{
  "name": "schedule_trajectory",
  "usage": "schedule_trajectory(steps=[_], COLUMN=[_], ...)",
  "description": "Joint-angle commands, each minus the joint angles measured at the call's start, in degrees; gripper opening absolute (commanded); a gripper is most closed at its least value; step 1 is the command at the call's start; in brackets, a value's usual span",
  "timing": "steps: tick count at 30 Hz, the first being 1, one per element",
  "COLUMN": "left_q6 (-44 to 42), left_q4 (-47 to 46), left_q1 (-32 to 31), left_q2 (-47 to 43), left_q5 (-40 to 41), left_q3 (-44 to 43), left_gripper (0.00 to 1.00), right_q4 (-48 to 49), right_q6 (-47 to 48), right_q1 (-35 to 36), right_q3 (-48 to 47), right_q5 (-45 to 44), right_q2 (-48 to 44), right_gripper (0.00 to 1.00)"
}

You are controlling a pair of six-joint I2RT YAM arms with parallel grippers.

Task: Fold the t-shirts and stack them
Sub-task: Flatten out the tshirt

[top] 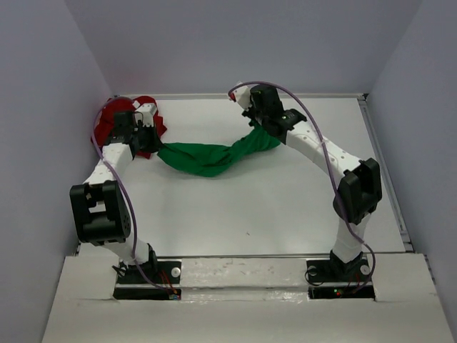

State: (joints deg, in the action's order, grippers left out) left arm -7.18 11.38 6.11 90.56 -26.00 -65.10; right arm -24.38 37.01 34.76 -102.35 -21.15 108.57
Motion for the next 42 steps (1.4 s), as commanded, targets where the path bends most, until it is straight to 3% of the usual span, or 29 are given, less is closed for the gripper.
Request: schedule_trajectory(steps=[1,16,21,24,25,27,28,29,32,35,42], left_q6=[0.4,0.1,-0.2,-0.2,-0.3,-0.5,-0.6,-0.6,-0.8,-0.8,-1.0], left_q4=[-0.7,-1.2,-1.3,-1.1,-1.0,-1.0,-1.0,-0.9,-0.9,-1.0,-1.0], left_q1=[0.0,-0.6,-0.7,-0.9,-0.9,-0.9,-0.9,-0.9,-1.0,-1.0,-1.4], left_q2=[-3.4,-5.0,-5.4,-5.0,-5.0,-5.1,-5.2,-5.2,-5.2,-5.0,-5.0], left_q5=[-3.9,-7.0,-7.8,-8.7,-9.2,-9.9,-9.9,-10.0,-10.3,-10.6,-10.8], left_q3=[-0.4,1.0,1.3,1.0,1.0,1.1,1.1,1.1,1.3,1.3,1.2], left_gripper=[0.00,0.00,0.00,0.00,0.00,0.00,0.00,0.00,0.00,0.00,0.00], right_q4=[-0.7,-4.4,-16.5,-25.1,-26.7,-32.2,-33.6,-35.9,-39.5,-33.9,-29.5], right_q6=[-1.8,-3.9,-5.6,-7.0,-7.2,-7.2,-7.2,-6.8,-6.2,-8.6,-10.2], right_q1=[-0.4,-9.5,-10.9,-10.9,-10.9,-10.9,-10.9,-10.9,-10.9,-10.9,-10.9], right_q3=[9.2,33.1,32.7,29.9,28.0,26.2,24.3,23.3,18.6,13.9,1.9], right_q5=[-4.2,-6.9,-0.5,7.0,8.6,13.7,15.4,18.7,22.8,17.2,24.0], right_q2=[-4.3,-12.1,-11.7,-10.2,-9.1,-7.9,-7.6,-7.3,-7.3,-8.0,-3.5], right_gripper=[0.00,0.00,0.00,0.28,0.52,0.72,0.90,0.99,1.00,1.00,0.87])
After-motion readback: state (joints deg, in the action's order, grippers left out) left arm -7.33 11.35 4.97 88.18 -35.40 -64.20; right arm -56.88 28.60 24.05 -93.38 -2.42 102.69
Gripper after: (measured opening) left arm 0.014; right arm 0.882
